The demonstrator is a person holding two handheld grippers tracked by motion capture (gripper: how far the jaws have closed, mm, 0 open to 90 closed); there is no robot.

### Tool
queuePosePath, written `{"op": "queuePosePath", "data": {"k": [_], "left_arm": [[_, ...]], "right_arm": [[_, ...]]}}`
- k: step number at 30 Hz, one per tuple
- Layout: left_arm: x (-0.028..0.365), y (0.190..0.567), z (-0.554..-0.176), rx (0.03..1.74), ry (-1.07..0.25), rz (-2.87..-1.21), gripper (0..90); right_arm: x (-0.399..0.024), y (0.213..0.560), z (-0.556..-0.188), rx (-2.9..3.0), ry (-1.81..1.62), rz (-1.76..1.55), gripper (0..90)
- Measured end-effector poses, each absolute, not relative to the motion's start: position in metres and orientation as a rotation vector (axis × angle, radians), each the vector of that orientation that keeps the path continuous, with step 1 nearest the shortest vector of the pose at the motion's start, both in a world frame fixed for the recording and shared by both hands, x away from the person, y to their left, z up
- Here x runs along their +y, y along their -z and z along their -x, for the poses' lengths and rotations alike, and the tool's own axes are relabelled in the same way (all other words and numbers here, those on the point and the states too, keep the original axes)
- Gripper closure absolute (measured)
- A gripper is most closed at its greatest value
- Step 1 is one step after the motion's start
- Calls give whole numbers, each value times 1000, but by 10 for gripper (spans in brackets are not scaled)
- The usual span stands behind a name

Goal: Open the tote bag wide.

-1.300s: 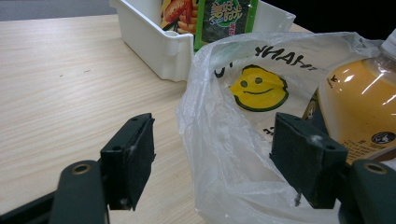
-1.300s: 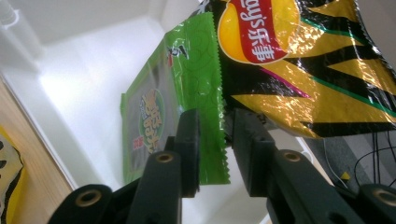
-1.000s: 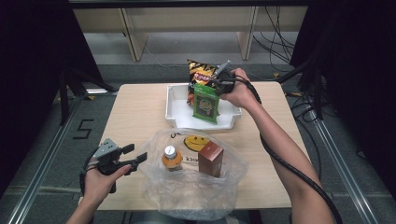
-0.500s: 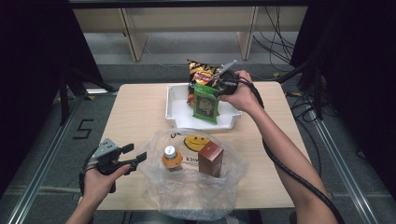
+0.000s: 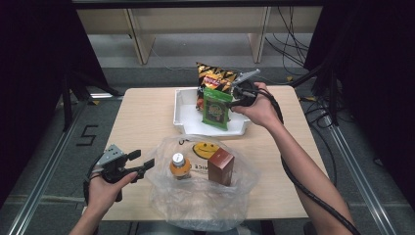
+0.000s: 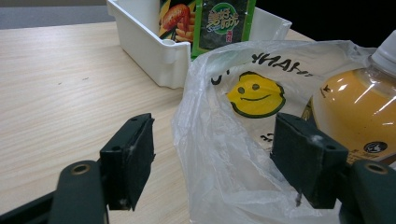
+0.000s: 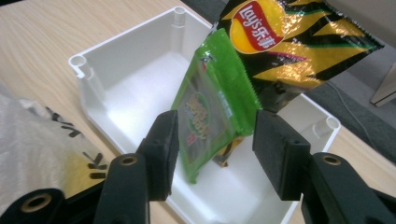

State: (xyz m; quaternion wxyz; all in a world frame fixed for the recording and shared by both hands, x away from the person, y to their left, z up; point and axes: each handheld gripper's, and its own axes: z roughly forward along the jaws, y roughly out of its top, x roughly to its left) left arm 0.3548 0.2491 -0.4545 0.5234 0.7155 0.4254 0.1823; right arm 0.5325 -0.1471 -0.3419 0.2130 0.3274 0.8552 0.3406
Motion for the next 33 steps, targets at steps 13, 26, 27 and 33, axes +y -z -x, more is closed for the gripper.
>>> {"op": "queuePosePath", "data": {"k": [13, 26, 27, 33], "left_arm": [[247, 455, -356, 1020, -434, -1713, 294], [244, 455, -357, 1018, -429, -1713, 295], [244, 455, -357, 1013, -431, -1716, 295], [244, 455, -355, 1015, -431, -1718, 294]], "right_arm": [[-159, 346, -513, 2362, -988, -937, 516], [-165, 336, -484, 2361, -1059, -947, 525], [-166, 336, -482, 2383, -1057, -950, 525], [-167, 338, -468, 2373, -1136, -975, 521]]}}
